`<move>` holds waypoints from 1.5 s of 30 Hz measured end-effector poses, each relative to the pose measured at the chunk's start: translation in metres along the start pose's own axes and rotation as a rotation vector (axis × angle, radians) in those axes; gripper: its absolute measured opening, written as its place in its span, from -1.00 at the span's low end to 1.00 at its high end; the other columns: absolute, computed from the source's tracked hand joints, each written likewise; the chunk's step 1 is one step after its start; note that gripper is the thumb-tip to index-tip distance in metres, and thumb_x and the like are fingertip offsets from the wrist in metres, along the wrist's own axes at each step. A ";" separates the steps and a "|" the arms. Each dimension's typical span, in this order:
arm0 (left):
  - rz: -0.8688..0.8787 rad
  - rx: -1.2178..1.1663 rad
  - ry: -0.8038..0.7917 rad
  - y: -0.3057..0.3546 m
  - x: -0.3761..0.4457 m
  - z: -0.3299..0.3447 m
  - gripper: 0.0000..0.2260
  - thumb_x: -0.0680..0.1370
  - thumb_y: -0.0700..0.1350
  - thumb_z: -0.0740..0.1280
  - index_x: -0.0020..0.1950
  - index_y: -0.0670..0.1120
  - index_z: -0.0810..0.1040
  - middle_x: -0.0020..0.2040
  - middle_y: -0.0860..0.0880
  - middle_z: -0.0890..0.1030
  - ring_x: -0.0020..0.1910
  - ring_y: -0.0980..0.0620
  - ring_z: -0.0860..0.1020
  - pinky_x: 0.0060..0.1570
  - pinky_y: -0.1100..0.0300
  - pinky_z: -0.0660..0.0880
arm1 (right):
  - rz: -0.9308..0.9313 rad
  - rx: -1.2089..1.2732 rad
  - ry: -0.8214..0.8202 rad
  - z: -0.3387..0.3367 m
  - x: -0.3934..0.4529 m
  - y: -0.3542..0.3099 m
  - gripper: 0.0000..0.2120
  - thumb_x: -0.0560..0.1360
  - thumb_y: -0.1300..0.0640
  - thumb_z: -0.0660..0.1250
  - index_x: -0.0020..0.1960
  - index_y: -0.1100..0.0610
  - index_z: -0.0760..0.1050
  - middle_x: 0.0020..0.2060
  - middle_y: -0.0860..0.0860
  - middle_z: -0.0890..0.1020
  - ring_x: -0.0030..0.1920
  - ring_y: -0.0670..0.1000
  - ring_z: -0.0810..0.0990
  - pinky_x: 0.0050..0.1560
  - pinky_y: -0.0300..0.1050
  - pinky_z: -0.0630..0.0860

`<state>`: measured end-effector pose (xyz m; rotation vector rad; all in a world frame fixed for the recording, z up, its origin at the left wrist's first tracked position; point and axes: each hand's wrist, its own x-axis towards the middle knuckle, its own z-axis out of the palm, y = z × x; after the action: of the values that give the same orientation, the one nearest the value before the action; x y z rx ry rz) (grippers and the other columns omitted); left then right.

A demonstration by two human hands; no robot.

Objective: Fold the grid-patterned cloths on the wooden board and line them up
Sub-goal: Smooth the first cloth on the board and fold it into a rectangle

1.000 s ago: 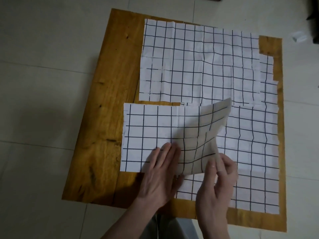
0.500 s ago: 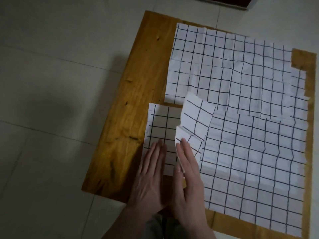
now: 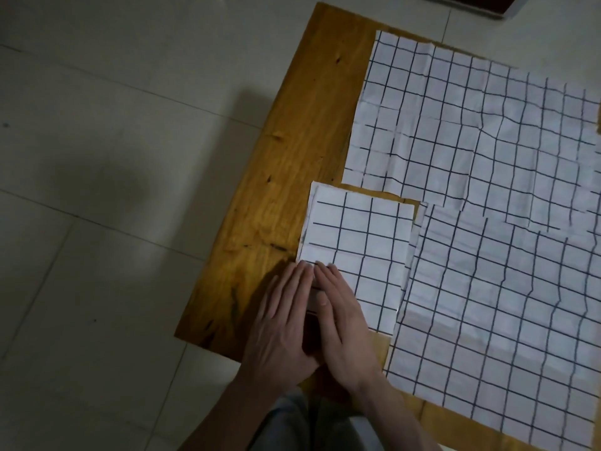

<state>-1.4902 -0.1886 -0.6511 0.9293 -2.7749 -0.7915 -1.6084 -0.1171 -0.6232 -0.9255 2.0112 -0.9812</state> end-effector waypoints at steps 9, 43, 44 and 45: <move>0.087 0.170 -0.160 -0.015 -0.005 -0.001 -0.38 0.70 0.24 0.16 0.68 -0.03 0.21 0.71 -0.06 0.12 0.69 -0.04 0.04 0.60 -0.18 0.18 | -0.204 -0.384 0.074 -0.076 0.027 0.045 -0.55 0.70 0.06 0.11 0.57 0.05 0.38 0.55 -0.03 0.42 0.62 -0.06 0.25 0.57 0.16 0.31; 0.035 0.396 -0.170 -0.010 0.009 0.003 -0.38 0.73 0.21 -0.07 0.67 -0.15 0.20 0.68 -0.16 0.18 0.66 -0.13 0.18 0.53 -0.17 0.32 | -0.300 -0.869 -0.052 -0.032 -0.013 0.044 -0.44 0.76 -0.09 -0.03 0.70 0.08 0.03 0.70 0.00 0.02 0.69 0.00 -0.01 0.63 0.08 0.06; 0.006 0.392 -0.164 -0.010 0.009 0.003 -0.37 0.72 0.21 -0.05 0.67 -0.16 0.19 0.68 -0.16 0.18 0.66 -0.13 0.18 0.54 -0.18 0.30 | -0.315 -0.874 -0.071 -0.030 -0.013 0.044 -0.43 0.76 -0.09 -0.02 0.70 0.08 0.03 0.70 0.00 0.01 0.69 0.00 -0.01 0.62 0.09 0.07; -0.022 0.384 -0.157 -0.011 0.010 0.003 -0.36 0.71 0.21 -0.02 0.67 -0.17 0.18 0.68 -0.17 0.18 0.66 -0.14 0.17 0.55 -0.18 0.29 | -0.318 -0.876 -0.089 -0.028 -0.012 0.045 -0.43 0.76 -0.10 -0.02 0.70 0.08 0.02 0.70 0.00 0.01 0.69 0.00 -0.02 0.62 0.09 0.07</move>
<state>-1.4928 -0.2003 -0.6600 0.9920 -3.1265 -0.3491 -1.6386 -0.0773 -0.6449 -1.7445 2.2666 -0.1417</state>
